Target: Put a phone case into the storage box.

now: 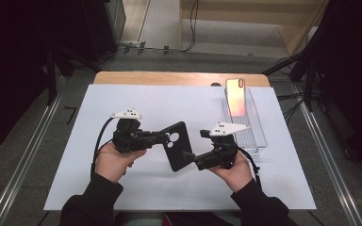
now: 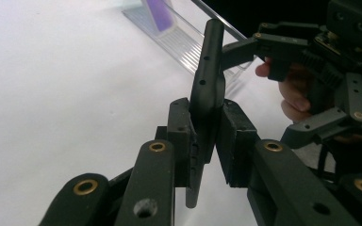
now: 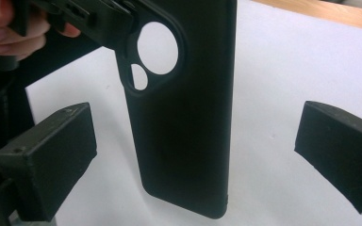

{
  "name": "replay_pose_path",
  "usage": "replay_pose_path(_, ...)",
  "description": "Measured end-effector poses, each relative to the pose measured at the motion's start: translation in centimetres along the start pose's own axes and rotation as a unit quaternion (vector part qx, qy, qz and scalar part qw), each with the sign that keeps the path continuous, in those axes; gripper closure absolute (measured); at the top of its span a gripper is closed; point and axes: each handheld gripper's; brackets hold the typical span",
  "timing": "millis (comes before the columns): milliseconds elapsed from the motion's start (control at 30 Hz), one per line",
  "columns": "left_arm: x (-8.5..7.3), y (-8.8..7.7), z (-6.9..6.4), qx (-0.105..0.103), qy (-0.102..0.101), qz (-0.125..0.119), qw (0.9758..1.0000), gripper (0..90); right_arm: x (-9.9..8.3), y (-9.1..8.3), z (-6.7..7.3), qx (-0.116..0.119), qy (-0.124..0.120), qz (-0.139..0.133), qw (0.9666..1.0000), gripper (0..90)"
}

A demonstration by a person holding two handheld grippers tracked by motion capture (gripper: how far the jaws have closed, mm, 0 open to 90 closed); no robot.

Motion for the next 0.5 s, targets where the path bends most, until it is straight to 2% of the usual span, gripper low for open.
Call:
replay_pose_path(100, 0.0, 0.1, -0.2, 0.009, -0.006, 0.002, 0.9999, 77.4, -0.1, 0.4, 0.4, -0.010, 0.011, -0.001, 0.9999, 0.0)
replay_pose_path(267, 0.0, 0.3, -0.7, 0.029, -0.013, 0.007, 0.9995, 77.3, -0.4, 1.1, 1.2, -0.039, 0.016, -0.008, 0.9991, 0.0)
replay_pose_path(500, -0.1, 0.8, -1.3, 0.035, -0.026, 0.009, 0.9990, 77.3, -0.4, 2.0, 1.6, -0.061, 0.029, 0.002, 0.9977, 0.0)
Point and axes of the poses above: each handheld gripper's, and its own axes: y roughly forward along the jaws, x roughly out of its top, z roughly to its left, and after that the axes turned 1 degree about -x, right-handed
